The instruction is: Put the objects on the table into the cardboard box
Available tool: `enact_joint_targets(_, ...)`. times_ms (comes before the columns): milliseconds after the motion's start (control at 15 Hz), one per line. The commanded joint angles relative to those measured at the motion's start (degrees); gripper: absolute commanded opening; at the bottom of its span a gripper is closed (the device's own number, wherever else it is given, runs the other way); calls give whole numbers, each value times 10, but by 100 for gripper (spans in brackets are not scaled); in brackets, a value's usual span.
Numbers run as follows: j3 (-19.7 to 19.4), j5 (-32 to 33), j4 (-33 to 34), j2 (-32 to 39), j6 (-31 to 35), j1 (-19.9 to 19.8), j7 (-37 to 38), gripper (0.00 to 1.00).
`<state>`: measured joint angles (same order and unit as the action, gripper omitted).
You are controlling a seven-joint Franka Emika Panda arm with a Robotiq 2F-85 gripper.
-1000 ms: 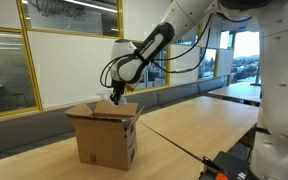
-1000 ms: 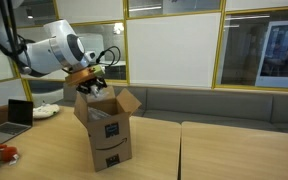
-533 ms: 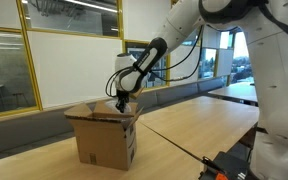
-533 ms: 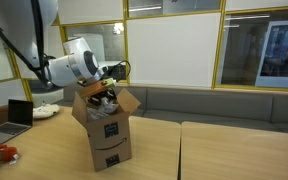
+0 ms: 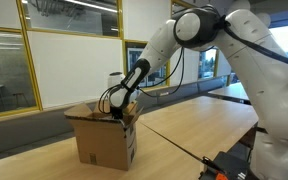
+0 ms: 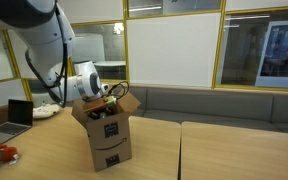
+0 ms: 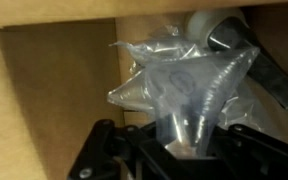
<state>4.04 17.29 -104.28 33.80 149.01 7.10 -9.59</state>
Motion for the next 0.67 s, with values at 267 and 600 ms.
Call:
enact_joint_targets(267, 42, -55, 85, 66, -67, -1, -44, 13)
enact_joint_targets(600, 72, -90, 79, 60, -118, -5, -72, 13)
